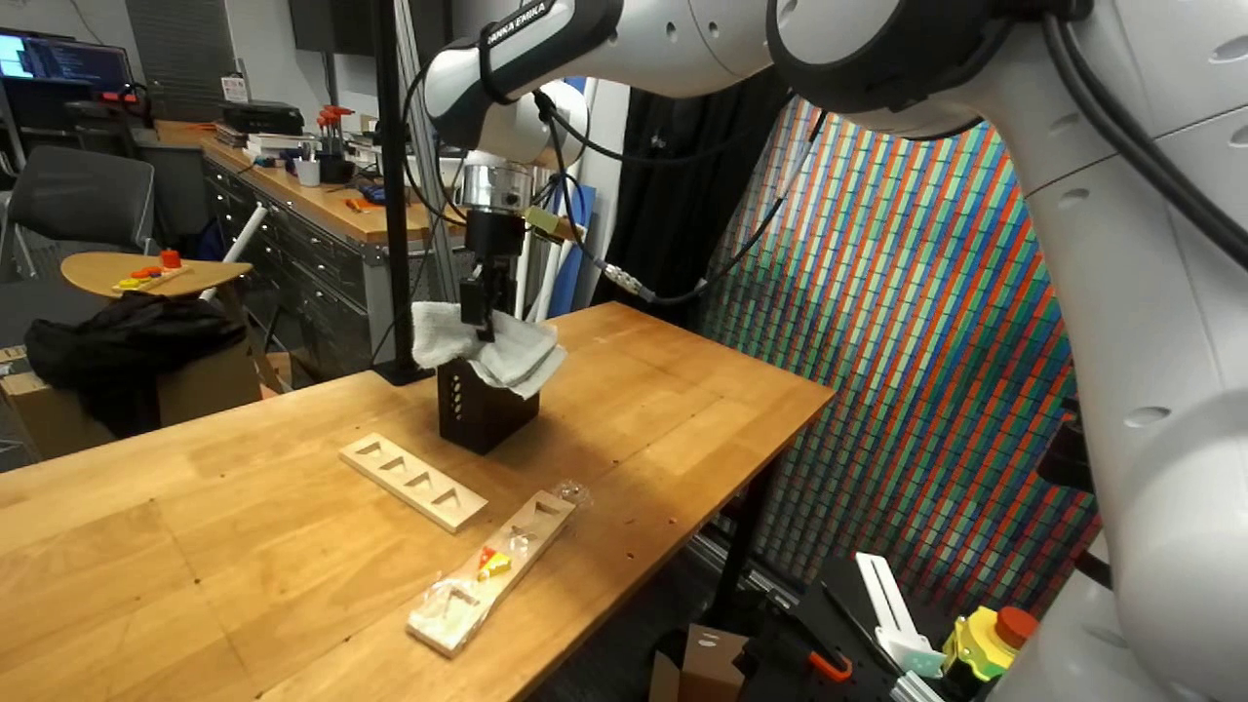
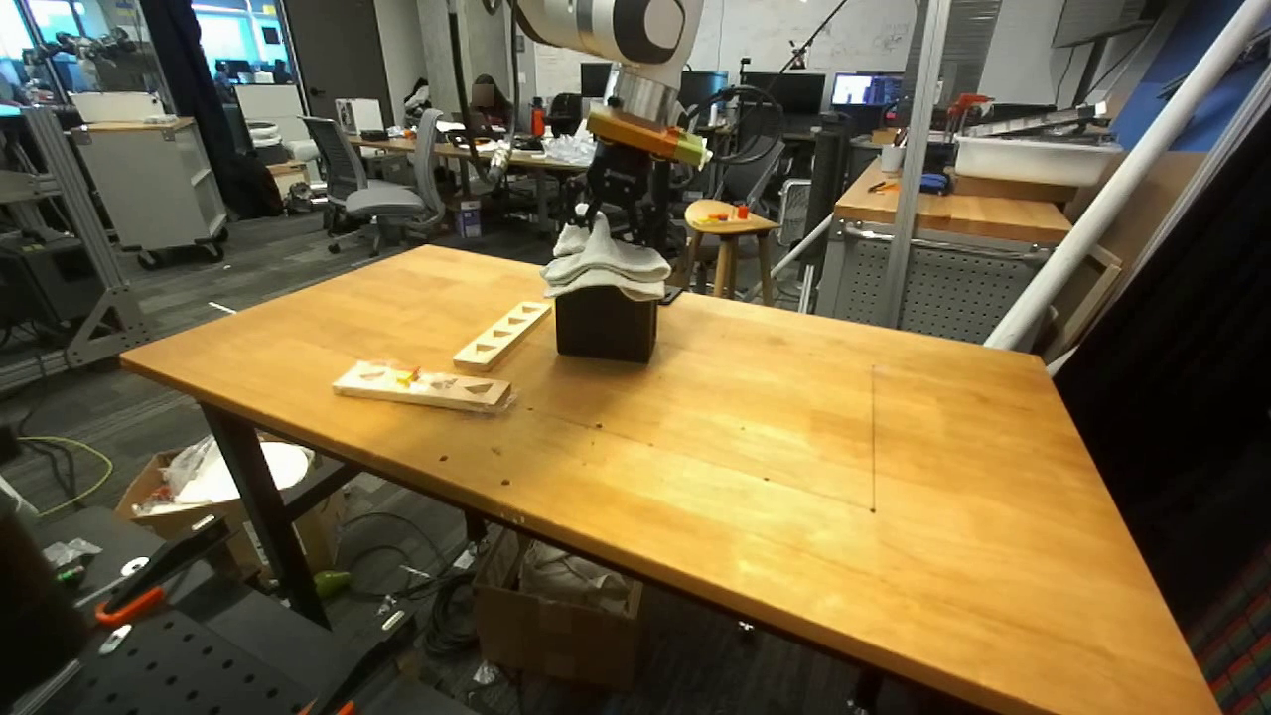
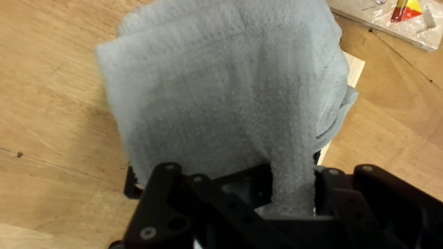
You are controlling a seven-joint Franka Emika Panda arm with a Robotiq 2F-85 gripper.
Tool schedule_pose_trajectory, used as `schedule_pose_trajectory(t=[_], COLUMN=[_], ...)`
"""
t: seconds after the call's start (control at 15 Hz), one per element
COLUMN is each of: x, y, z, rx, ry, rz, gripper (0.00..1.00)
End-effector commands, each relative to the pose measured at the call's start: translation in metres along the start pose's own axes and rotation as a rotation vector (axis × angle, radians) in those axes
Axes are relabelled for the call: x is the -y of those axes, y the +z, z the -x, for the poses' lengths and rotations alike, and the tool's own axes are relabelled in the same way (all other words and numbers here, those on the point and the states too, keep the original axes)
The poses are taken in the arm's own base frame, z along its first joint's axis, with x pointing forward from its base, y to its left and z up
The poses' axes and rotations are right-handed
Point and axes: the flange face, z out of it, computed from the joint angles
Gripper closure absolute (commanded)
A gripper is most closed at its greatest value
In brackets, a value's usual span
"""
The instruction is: Pick up the cloth and put it in the box, then remove it and fold it on the table
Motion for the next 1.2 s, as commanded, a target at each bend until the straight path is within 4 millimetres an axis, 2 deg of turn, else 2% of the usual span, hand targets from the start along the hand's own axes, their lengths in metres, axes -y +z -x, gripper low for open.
schedule_pose_trajectory(t=[0.0, 0.33, 0.53, 0.67, 0.73, 0.87, 1.13], x=[0.000, 0.001, 0.000, 0.000, 0.002, 0.005, 0.012], y=[0.013, 0.049, 0.048, 0.039, 0.031, 0.015, -0.026], z=[-0.012, -0.014, -0.011, -0.008, -0.007, -0.006, -0.004], rx=[-0.010, 0.032, 0.039, 0.032, 0.025, 0.014, -0.016], ry=[-0.036, -0.056, -0.053, -0.048, -0.044, -0.041, -0.051], rz=[-0.089, -0.191, -0.218, -0.219, -0.215, -0.186, -0.126], gripper=[0.99, 0.99, 0.99, 0.98, 0.76, 0.68, 0.38])
